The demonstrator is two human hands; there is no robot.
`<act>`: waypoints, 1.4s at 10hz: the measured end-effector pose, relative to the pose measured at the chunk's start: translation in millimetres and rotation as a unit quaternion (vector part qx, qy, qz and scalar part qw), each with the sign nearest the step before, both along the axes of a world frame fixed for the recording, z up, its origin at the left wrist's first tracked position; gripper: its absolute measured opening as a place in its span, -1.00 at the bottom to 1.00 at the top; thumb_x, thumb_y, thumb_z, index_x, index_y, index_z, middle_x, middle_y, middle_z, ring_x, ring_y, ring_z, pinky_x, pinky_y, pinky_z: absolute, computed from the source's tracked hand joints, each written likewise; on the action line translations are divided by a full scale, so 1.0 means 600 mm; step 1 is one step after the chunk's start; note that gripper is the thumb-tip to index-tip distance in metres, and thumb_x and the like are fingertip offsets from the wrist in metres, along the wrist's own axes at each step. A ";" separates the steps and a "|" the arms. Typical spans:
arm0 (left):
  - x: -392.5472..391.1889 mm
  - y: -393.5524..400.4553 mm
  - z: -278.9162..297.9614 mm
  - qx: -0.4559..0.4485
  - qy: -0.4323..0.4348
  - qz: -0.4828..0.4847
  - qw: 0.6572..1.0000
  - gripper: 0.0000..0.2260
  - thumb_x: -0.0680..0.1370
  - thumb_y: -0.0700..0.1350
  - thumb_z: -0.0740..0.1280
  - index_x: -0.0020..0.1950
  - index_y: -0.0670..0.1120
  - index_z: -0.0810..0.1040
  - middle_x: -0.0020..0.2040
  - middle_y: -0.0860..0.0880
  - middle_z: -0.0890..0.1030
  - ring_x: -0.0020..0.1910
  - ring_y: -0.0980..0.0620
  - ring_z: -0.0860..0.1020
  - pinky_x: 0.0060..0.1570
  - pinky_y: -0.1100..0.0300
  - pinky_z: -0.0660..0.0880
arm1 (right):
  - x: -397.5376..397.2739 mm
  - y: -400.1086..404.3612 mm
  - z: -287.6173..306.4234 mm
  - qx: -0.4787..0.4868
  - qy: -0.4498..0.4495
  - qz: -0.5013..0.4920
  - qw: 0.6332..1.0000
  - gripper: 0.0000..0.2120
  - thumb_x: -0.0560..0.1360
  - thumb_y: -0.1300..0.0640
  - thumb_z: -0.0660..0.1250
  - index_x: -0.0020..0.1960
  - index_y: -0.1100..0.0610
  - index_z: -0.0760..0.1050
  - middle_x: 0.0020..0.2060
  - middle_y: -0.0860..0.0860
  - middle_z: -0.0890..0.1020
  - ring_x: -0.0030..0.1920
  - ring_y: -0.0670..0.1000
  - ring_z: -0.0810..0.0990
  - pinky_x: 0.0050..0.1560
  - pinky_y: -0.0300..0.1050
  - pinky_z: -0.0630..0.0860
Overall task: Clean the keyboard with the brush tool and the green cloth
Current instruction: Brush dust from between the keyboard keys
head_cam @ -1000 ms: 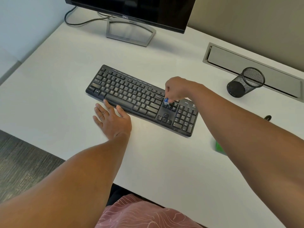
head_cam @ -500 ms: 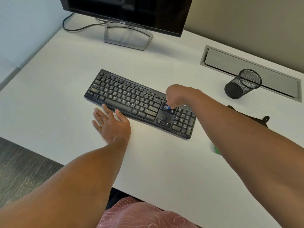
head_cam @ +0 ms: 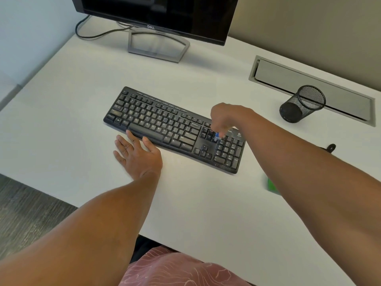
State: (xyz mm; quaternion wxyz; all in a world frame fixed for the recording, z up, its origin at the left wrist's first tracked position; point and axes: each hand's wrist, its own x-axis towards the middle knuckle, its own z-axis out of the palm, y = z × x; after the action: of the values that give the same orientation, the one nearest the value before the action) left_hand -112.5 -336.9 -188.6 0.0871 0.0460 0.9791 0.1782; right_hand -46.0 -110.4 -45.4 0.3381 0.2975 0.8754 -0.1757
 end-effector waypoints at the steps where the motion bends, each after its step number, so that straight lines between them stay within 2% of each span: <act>1: -0.001 -0.001 0.000 -0.002 0.003 0.000 1.000 -0.44 0.69 0.14 -0.14 0.67 -0.01 -0.08 0.66 -0.11 -0.06 0.64 -0.05 -0.14 0.58 -0.05 -0.23 | -0.011 0.001 0.002 -0.008 0.036 0.013 0.999 -0.71 0.59 0.03 0.29 -0.20 0.19 0.52 -0.33 0.00 0.56 -0.21 0.03 0.56 -0.40 -0.24 0.23; 2: 0.000 -0.001 0.000 0.001 0.000 0.001 1.000 -0.44 0.70 0.14 -0.13 0.67 -0.02 -0.08 0.66 -0.12 -0.05 0.64 -0.05 -0.14 0.58 -0.05 -0.23 | -0.007 -0.014 0.008 -0.018 0.050 -0.068 0.996 -0.68 0.57 0.15 0.32 -0.32 0.21 0.39 -0.40 0.02 0.46 -0.39 -0.03 0.41 -0.41 -0.23 0.24; 3: -0.001 0.000 0.001 0.003 -0.001 0.003 1.000 -0.44 0.69 0.14 -0.13 0.67 -0.01 -0.07 0.66 -0.12 -0.05 0.64 -0.05 -0.14 0.58 -0.05 -0.24 | 0.001 -0.024 -0.015 -0.008 0.068 -0.033 0.997 -0.57 0.57 0.16 0.33 -0.41 0.16 0.27 -0.45 -0.03 0.38 -0.43 -0.07 0.31 -0.41 -0.22 0.18; 4: 0.000 0.001 0.001 0.002 0.000 0.002 1.000 -0.44 0.69 0.14 -0.14 0.67 -0.01 -0.08 0.66 -0.11 -0.06 0.64 -0.05 -0.14 0.58 -0.04 -0.24 | 0.004 -0.029 -0.017 -0.062 0.059 -0.086 0.993 -0.54 0.55 -0.01 0.36 -0.41 0.14 0.26 -0.45 -0.12 0.38 -0.46 -0.11 0.31 -0.43 -0.24 0.21; 5: 0.000 0.000 0.001 0.001 0.000 0.001 1.000 -0.44 0.69 0.14 -0.14 0.67 -0.01 -0.08 0.66 -0.11 -0.06 0.64 -0.05 -0.14 0.58 -0.04 -0.24 | -0.006 -0.033 -0.014 -0.147 0.147 -0.280 0.937 -0.62 0.55 0.07 0.37 -0.35 0.14 0.30 -0.61 -0.16 0.44 -0.40 -0.05 0.41 -0.38 -0.25 0.43; 6: 0.000 -0.001 0.000 0.005 -0.002 0.000 1.000 -0.44 0.69 0.14 -0.13 0.67 -0.01 -0.09 0.66 -0.12 -0.07 0.64 -0.05 -0.15 0.58 -0.04 -0.26 | -0.009 -0.029 -0.014 -0.097 0.209 -0.341 0.912 -0.77 0.51 0.22 0.30 -0.28 0.12 0.33 -0.78 -0.32 0.31 -0.28 0.00 0.51 -0.30 -0.20 0.60; 7: 0.000 -0.001 0.000 0.003 -0.005 0.000 1.000 -0.44 0.69 0.14 -0.13 0.67 -0.01 -0.09 0.67 -0.11 -0.07 0.64 -0.05 -0.16 0.58 -0.04 -0.26 | 0.000 -0.035 -0.027 -0.086 0.125 -0.256 0.955 -0.77 0.59 0.21 0.27 -0.24 0.24 0.46 -0.33 0.00 0.68 -0.28 -0.04 0.60 -0.33 -0.24 0.40; 8: -0.001 -0.001 0.000 0.001 -0.005 -0.001 1.000 -0.44 0.69 0.14 -0.14 0.67 -0.01 -0.10 0.67 -0.11 -0.08 0.64 -0.04 -0.16 0.58 -0.04 -0.26 | 0.001 -0.035 -0.011 -0.138 0.107 -0.298 0.938 -0.80 0.59 0.18 0.28 -0.15 0.30 0.46 -0.31 0.06 0.65 -0.21 0.02 0.67 -0.41 -0.27 0.42; 9: -0.001 -0.001 0.000 0.002 -0.004 0.000 1.000 -0.44 0.69 0.15 -0.14 0.67 -0.01 -0.10 0.67 -0.11 -0.07 0.64 -0.05 -0.16 0.58 -0.04 -0.25 | -0.002 -0.026 -0.017 -0.107 0.254 -0.400 0.874 -0.78 0.52 0.25 0.29 -0.25 0.12 0.32 -0.38 0.05 0.52 -0.16 0.06 0.54 -0.15 -0.12 0.65; 10: -0.001 -0.001 0.001 0.005 -0.006 0.000 1.000 -0.44 0.69 0.15 -0.14 0.67 -0.01 -0.09 0.66 -0.11 -0.07 0.64 -0.05 -0.16 0.58 -0.04 -0.26 | -0.001 -0.037 -0.023 -0.135 0.230 -0.432 0.862 -0.80 0.50 0.29 0.28 -0.24 0.11 0.34 -0.13 0.13 0.51 -0.11 0.09 0.57 -0.10 -0.07 0.66; 11: 0.000 -0.001 0.001 0.005 -0.006 -0.002 1.000 -0.44 0.69 0.15 -0.14 0.67 -0.01 -0.10 0.66 -0.11 -0.08 0.64 -0.05 -0.16 0.58 -0.04 -0.25 | 0.002 -0.042 -0.019 -0.169 0.160 -0.390 0.891 -0.92 0.54 0.28 0.28 -0.14 0.24 0.45 -0.05 0.18 0.62 -0.10 0.08 0.69 -0.29 -0.24 0.56; 12: -0.001 -0.001 0.000 0.000 -0.006 -0.003 1.000 -0.44 0.69 0.15 -0.14 0.67 -0.01 -0.11 0.67 -0.11 -0.08 0.64 -0.05 -0.16 0.58 -0.04 -0.25 | 0.003 -0.018 -0.010 -0.134 0.225 -0.425 0.867 -0.89 0.52 0.27 0.26 -0.18 0.17 0.39 -0.10 0.15 0.57 -0.16 0.08 0.65 -0.27 -0.19 0.62; 13: -0.001 -0.001 0.001 -0.002 -0.007 -0.003 1.000 -0.44 0.69 0.15 -0.15 0.67 -0.01 -0.11 0.67 -0.11 -0.08 0.64 -0.05 -0.16 0.58 -0.05 -0.24 | 0.017 -0.010 -0.007 -0.106 0.255 -0.429 0.860 -0.75 0.52 0.22 0.29 -0.28 0.11 0.31 -0.33 0.00 0.58 -0.20 0.05 0.54 -0.16 -0.11 0.64; 14: -0.001 -0.002 0.000 -0.004 -0.007 -0.006 1.000 -0.44 0.69 0.15 -0.16 0.67 -0.01 -0.12 0.66 -0.11 -0.09 0.64 -0.05 -0.17 0.58 -0.05 -0.24 | 0.029 -0.024 -0.009 -0.096 0.130 -0.321 0.933 -0.77 0.57 0.10 0.35 -0.18 0.22 0.48 -0.37 -0.12 0.58 -0.36 -0.11 0.47 -0.36 -0.27 0.33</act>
State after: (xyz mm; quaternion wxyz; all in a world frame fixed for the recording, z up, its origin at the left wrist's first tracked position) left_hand -113.1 -338.0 -188.4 0.0954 0.0498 0.9788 0.1742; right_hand -28.8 -124.9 -50.8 0.1740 0.5037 0.7485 -0.3947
